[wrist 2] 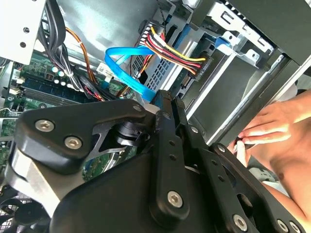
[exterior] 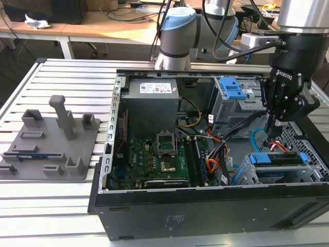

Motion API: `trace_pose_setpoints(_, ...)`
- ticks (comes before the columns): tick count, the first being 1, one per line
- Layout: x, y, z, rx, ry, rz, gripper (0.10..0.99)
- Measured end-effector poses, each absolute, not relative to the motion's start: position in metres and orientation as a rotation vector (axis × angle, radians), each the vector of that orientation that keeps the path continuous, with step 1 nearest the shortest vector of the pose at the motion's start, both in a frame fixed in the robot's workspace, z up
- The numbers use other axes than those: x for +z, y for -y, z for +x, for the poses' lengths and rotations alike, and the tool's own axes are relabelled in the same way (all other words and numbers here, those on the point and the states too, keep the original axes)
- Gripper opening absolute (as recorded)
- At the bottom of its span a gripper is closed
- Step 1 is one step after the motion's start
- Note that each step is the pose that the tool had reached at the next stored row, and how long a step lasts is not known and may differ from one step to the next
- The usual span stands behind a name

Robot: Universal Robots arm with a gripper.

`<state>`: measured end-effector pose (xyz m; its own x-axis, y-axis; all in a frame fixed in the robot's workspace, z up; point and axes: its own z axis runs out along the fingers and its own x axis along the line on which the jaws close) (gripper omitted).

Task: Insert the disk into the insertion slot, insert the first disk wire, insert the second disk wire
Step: 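Insert the second disk wire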

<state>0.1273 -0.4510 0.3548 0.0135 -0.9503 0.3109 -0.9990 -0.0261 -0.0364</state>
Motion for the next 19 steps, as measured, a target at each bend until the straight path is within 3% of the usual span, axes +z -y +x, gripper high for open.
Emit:
trace_pose_setpoints(9, 0.355, 0.451, 0.142, 0.349, 2.059, 2.101, 0.161)
trace_pose_setpoints(19, 0.353, 0.464, 0.144, 0.240, 2.157, 2.119, 0.161)
